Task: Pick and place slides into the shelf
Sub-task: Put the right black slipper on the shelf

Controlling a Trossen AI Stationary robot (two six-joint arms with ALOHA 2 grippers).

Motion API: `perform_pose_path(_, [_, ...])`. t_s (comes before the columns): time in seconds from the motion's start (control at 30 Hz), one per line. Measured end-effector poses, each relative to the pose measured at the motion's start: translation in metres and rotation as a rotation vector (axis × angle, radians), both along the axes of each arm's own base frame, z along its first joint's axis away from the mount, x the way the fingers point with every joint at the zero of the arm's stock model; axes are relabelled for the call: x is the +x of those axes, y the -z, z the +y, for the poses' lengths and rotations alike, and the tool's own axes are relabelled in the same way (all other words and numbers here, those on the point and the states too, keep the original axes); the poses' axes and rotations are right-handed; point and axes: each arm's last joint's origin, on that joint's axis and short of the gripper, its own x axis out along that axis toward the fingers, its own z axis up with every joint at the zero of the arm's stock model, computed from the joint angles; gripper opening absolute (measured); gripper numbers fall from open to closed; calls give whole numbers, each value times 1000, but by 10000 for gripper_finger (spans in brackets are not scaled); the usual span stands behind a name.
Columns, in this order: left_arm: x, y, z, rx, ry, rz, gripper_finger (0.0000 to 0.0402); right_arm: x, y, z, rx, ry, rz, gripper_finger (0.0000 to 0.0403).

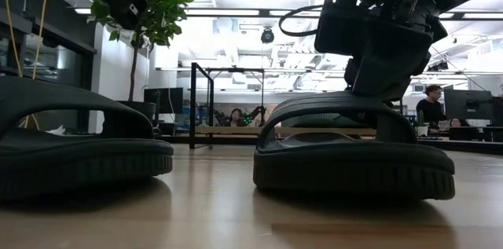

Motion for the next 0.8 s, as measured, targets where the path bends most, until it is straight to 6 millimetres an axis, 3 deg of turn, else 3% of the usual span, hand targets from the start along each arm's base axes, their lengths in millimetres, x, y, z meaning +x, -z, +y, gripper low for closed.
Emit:
perform_pose_path(0.3, [0, 0, 0, 22, 5, -3, 184, 2, -2, -1, -23, -20, -21, 0])
perform_pose_path(0.53, [1, 2, -3, 99, 27, -1, 184, 20, -26, 4, -111, -57, -88, 0])
perform_pose_path(0.8, [2, 3, -22, 336, 14, -24, 184, 30, -48, 16, -233, -80, -104, 0])
